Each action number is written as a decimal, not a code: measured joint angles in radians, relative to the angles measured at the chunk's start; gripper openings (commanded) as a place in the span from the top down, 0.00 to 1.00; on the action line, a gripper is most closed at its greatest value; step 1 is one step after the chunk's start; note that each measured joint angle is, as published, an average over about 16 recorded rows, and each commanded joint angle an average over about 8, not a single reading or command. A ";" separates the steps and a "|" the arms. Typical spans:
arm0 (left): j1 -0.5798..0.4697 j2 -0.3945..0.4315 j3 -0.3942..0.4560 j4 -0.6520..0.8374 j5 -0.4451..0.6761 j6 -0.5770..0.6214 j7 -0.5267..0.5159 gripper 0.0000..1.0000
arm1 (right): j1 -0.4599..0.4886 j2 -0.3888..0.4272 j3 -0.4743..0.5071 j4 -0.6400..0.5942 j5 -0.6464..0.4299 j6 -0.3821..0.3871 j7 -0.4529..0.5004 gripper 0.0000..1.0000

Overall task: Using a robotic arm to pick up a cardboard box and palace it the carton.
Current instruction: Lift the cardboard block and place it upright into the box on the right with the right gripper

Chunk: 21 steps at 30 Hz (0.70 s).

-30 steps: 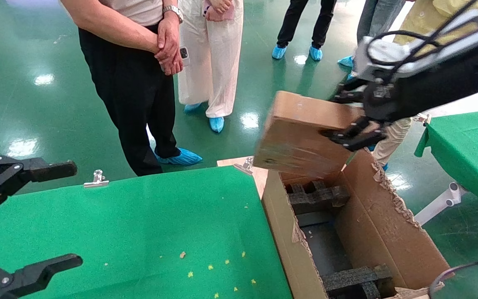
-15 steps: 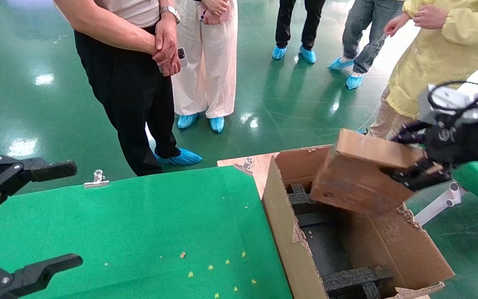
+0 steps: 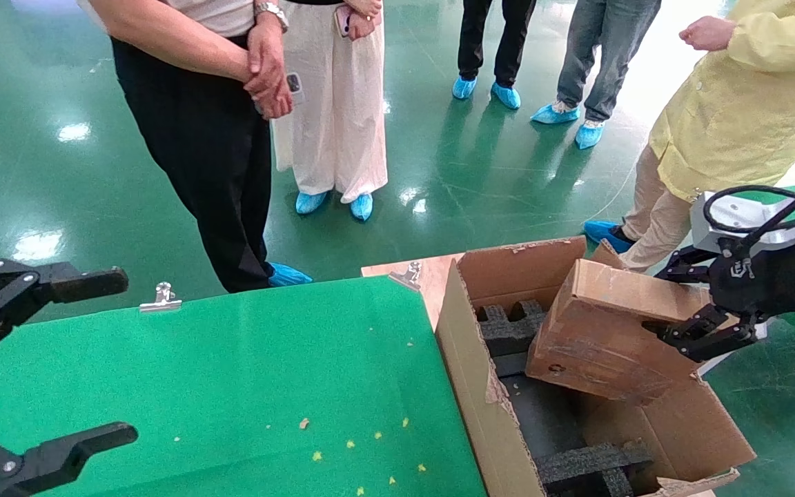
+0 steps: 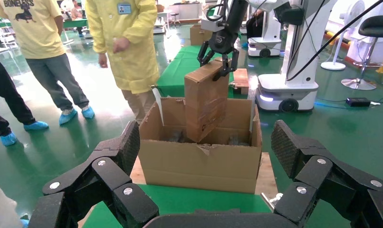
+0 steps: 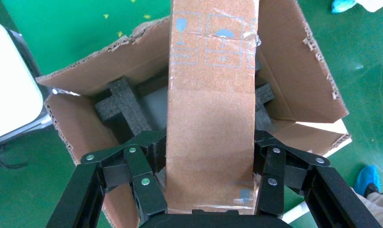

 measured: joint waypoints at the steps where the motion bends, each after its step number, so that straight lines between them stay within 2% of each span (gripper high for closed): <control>1: 0.000 0.000 0.000 0.000 0.000 0.000 0.000 0.00 | -0.004 0.000 0.000 -0.001 0.002 0.005 0.010 1.00; 9: 0.000 0.000 0.000 0.000 0.000 0.000 0.000 0.00 | -0.046 -0.005 -0.014 0.000 0.010 0.090 0.169 1.00; 21: 0.000 0.000 0.001 0.000 -0.001 0.000 0.000 0.00 | -0.077 -0.017 -0.069 0.052 -0.061 0.241 0.562 1.00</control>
